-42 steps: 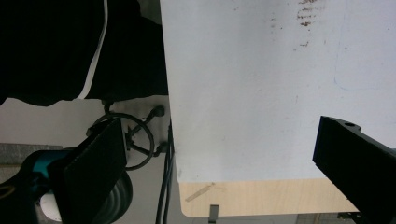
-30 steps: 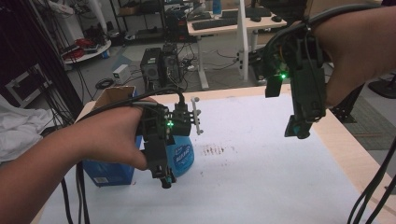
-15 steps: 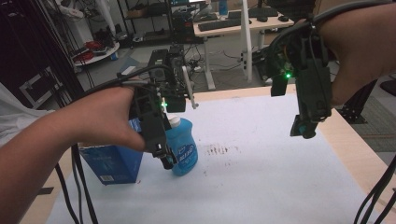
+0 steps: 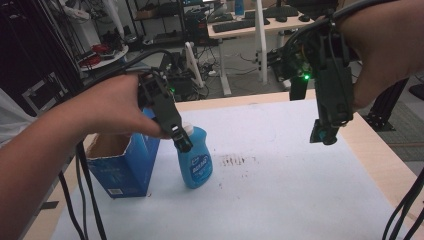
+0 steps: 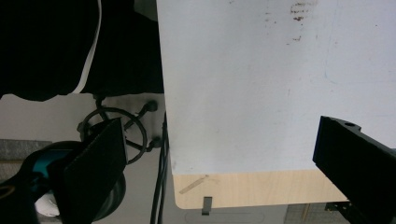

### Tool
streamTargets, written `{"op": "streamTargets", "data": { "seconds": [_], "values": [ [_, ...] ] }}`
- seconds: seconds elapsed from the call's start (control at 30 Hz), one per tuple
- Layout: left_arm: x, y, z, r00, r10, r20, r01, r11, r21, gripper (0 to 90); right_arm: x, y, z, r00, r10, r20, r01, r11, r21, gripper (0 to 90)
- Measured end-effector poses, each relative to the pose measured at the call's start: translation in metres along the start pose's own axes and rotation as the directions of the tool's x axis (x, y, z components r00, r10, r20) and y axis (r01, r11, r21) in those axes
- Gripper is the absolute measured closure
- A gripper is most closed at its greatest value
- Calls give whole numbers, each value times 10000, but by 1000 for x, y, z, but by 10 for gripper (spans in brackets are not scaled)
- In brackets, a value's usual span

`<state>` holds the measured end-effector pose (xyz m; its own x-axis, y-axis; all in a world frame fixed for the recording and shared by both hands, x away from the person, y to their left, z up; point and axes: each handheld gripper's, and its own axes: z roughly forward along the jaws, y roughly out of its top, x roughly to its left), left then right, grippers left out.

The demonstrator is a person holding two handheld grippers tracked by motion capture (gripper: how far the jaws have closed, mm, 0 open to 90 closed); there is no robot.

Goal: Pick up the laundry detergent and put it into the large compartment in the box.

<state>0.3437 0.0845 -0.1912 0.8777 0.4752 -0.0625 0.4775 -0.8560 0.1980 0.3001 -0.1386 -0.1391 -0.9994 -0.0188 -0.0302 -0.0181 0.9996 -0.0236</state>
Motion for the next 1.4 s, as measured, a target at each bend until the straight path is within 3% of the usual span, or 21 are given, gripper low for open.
{"op": "streamTargets", "data": {
  "seconds": [0.13,0.37,0.63,0.87,1.03,1.4],
  "values": [
    [15,3,3,9963,-832,-196,831,9965,-40,46,0,1,0,9999,-67,-82,67,10000,36,21],
    [37,12,23,9919,-1273,19,1272,9915,287,46,-2,2,0,10000,-57,-9,58,9999,83,21],
    [50,20,42,9895,-1434,197,1423,9886,501,46,-5,3,2,10000,67,-12,-67,9998,162,21],
    [59,20,61,9808,-1914,377,1906,9814,238,46,-9,6,6,10000,-2,-78,4,9998,181,21],
    [62,19,73,9784,-2009,477,2000,9795,237,46,-11,9,9,9999,-32,-133,35,9998,197,21],
    [67,24,96,9725,-2314,253,2300,9720,490,46,-12,11,14,9998,-52,-173,56,9998,203,21]
  ]
}}
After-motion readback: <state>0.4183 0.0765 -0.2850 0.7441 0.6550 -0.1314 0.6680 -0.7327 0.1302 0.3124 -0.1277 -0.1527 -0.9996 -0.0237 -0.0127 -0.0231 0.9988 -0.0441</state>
